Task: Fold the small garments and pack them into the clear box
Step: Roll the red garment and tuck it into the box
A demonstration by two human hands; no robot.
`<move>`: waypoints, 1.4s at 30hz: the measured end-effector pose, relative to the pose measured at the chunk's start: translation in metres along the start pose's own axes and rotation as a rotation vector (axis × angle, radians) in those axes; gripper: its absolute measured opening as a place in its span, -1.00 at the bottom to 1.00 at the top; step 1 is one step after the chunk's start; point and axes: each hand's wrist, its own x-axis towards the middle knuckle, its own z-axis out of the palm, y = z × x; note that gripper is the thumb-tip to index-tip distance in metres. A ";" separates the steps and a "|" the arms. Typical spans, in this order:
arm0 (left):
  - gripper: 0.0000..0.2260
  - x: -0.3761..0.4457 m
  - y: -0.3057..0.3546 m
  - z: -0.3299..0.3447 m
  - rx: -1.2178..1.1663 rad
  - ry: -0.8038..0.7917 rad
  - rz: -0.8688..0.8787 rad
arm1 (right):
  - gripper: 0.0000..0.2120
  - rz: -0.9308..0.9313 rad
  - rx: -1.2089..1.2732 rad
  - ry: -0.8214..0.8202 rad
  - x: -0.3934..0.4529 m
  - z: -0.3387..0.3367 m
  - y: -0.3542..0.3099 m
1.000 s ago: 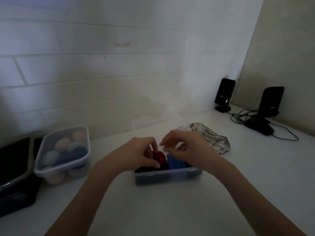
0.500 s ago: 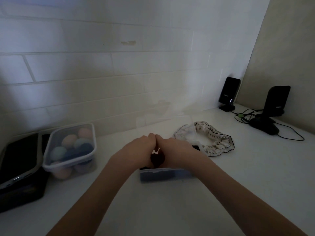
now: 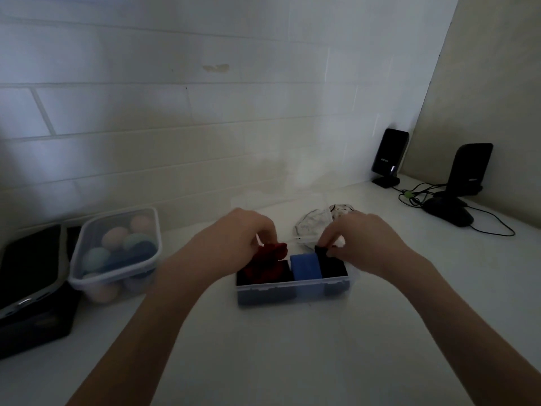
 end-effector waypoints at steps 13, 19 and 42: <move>-0.68 0.030 0.030 0.037 0.099 -0.149 0.101 | -0.69 -0.043 -0.174 -0.293 0.010 0.001 0.003; -0.80 0.033 0.032 0.049 0.173 -0.226 0.091 | -0.64 -0.085 -0.229 -0.369 0.015 0.006 0.002; -0.64 0.041 0.036 0.055 0.250 -0.185 0.097 | -0.82 -0.084 -0.098 -0.093 0.006 0.022 0.008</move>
